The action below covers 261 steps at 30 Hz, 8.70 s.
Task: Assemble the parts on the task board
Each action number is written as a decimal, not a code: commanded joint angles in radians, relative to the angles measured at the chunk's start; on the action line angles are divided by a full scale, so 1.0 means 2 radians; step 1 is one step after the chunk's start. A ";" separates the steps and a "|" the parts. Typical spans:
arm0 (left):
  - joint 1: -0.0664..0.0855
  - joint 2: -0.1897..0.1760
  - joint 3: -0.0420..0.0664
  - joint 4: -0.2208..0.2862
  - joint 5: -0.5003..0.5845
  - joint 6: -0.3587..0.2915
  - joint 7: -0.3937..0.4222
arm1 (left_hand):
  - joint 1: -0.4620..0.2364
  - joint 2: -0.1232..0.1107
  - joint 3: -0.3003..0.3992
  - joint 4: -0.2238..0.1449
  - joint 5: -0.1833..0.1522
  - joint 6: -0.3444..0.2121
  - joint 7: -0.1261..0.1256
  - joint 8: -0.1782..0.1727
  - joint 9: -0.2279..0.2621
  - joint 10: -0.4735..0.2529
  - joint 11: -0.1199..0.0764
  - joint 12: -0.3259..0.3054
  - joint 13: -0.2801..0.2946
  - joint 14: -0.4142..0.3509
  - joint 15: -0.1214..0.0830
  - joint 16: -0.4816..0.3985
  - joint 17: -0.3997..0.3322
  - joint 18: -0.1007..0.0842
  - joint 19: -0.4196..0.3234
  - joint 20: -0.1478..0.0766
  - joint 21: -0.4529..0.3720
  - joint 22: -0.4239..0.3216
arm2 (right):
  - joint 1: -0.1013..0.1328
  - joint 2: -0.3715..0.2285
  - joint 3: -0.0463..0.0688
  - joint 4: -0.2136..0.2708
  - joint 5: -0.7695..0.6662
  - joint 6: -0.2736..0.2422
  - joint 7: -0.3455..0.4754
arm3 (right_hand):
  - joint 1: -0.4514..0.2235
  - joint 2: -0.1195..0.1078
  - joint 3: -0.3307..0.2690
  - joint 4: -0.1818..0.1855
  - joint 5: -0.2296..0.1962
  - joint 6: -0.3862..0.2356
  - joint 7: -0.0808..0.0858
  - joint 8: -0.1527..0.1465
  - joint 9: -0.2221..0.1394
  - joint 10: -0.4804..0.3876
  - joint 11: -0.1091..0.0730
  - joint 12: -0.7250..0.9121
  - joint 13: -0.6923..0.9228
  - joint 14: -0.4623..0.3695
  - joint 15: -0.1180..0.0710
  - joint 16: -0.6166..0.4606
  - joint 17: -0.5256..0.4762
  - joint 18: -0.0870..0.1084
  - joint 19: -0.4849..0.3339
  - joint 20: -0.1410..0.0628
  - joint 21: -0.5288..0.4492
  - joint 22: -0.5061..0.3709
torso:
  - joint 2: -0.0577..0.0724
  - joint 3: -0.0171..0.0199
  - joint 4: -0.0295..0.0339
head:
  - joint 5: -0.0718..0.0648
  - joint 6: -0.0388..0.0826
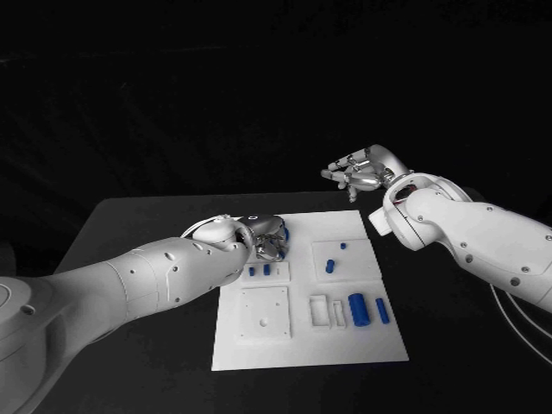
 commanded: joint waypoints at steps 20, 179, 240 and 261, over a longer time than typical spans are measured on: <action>0.005 -0.058 0.044 0.076 0.040 -0.007 0.004 | -0.007 0.006 -0.002 0.003 -0.006 0.004 -0.001 0.002 0.001 0.003 -0.001 0.001 0.001 0.005 -0.001 0.004 0.002 -0.001 0.003 -0.004 0.000 0.010 | 0.000 -0.005 0.000 0.002 0.000 0.000 0.006 | -0.002 0.004 -0.002 -0.001 0.004 0.000 0.000 0.001 0.000 0.002 -0.001 0.005 0.000 -0.005 -0.001 0.004 -0.001 0.005 0.014 -0.001 -0.004 0.001 | -0.002 -0.0012 0.0018 | 0.000 -0.001; 0.014 -0.179 0.070 0.127 0.432 -0.017 0.097 | -0.027 -0.021 -0.036 0.021 -0.072 -0.079 0.021 0.002 -0.001 -0.076 0.038 0.003 0.001 -0.093 0.070 -0.436 -0.141 -0.026 -0.138 0.069 -0.180 -0.182 | -0.012 -0.018 -0.023 -0.026 -0.331 0.165 -0.027 | 0.002 -0.049 0.202 -0.100 -0.145 0.041 -0.005 0.001 0.000 -0.005 0.035 -0.299 -0.217 0.008 0.017 0.033 -0.004 0.025 0.020 0.015 0.046 0.036 | -0.006 -0.0057 0.0018 | -0.022 0.008; 0.007 -0.239 0.072 0.202 0.549 -0.005 0.128 | -0.016 0.023 -0.110 -0.025 -0.043 -0.080 0.024 0.002 -0.001 -0.090 0.044 0.002 0.000 -0.071 0.077 -0.515 -0.140 -0.016 -0.088 0.074 -0.171 -0.430 | -0.054 0.028 -0.068 -0.049 -0.407 0.161 -0.062 | 0.005 -0.049 0.300 -0.109 -0.172 0.072 -0.003 0.001 0.002 0.008 0.032 -0.299 -0.217 0.007 0.021 0.067 -0.058 0.026 0.018 0.019 0.089 0.005 | -0.013 -0.0195 0.0030 | -0.017 -0.005; 0.007 -0.240 0.071 0.198 0.547 0.000 0.114 | -0.015 0.023 -0.111 -0.025 -0.044 -0.079 0.024 0.002 -0.001 -0.090 0.044 0.002 0.000 -0.071 0.077 -0.515 -0.140 -0.017 -0.088 0.074 -0.171 -0.430 | -0.054 0.027 -0.071 -0.044 -0.441 0.148 -0.096 | 0.027 -0.017 0.337 -0.174 -0.175 0.119 -0.014 0.002 0.006 0.073 0.017 -0.299 -0.215 0.005 0.004 0.061 -0.052 0.017 0.011 0.000 0.125 0.046 | -0.013 -0.0194 0.0027 | -0.018 -0.007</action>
